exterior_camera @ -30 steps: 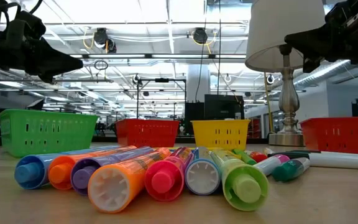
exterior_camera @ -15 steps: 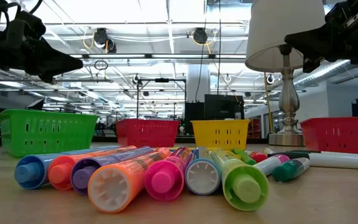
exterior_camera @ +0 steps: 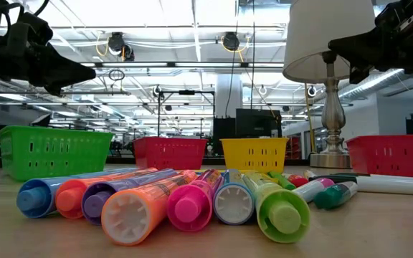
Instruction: Pick & Place Markers
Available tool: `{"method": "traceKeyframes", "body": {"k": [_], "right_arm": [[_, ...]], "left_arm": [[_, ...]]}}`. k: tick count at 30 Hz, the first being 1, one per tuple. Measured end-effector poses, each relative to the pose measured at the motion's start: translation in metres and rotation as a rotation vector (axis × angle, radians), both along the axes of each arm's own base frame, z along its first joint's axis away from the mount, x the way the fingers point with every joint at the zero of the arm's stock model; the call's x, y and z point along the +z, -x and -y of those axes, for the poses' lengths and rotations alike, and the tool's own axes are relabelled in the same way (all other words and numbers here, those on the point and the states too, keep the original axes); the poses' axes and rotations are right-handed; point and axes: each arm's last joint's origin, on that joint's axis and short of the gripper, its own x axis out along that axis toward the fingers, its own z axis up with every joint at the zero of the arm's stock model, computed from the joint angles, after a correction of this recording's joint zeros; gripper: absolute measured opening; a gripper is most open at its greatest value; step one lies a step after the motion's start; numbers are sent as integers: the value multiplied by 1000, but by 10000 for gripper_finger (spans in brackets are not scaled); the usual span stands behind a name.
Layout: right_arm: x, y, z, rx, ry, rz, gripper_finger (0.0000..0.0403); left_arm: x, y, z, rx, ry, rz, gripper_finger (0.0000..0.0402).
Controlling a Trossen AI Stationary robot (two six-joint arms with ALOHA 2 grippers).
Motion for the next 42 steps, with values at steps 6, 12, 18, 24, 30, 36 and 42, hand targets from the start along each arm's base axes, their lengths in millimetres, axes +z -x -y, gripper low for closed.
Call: {"method": "traceKeyframes", "body": {"k": [6, 12, 18, 24, 30, 36, 42], "right_arm": [[0, 0, 0, 0, 0, 0, 0], [0, 0, 0, 0, 0, 0, 0], [0, 0, 0, 0, 0, 0, 0], [0, 0, 0, 0, 0, 0, 0], [0, 0, 0, 0, 0, 0, 0], [0, 0, 0, 0, 0, 0, 0], [0, 0, 0, 0, 0, 4, 0]], "left_arm": [[0, 0, 0, 0, 0, 0, 51], [0, 0, 0, 0, 0, 0, 51], [0, 0, 0, 0, 0, 0, 51], [0, 0, 0, 0, 0, 0, 51], [7, 0, 0, -1, 0, 73, 51], [17, 1, 1, -53, 293, 248, 51], [23, 1, 2, -118, 393, 294, 51]]}}
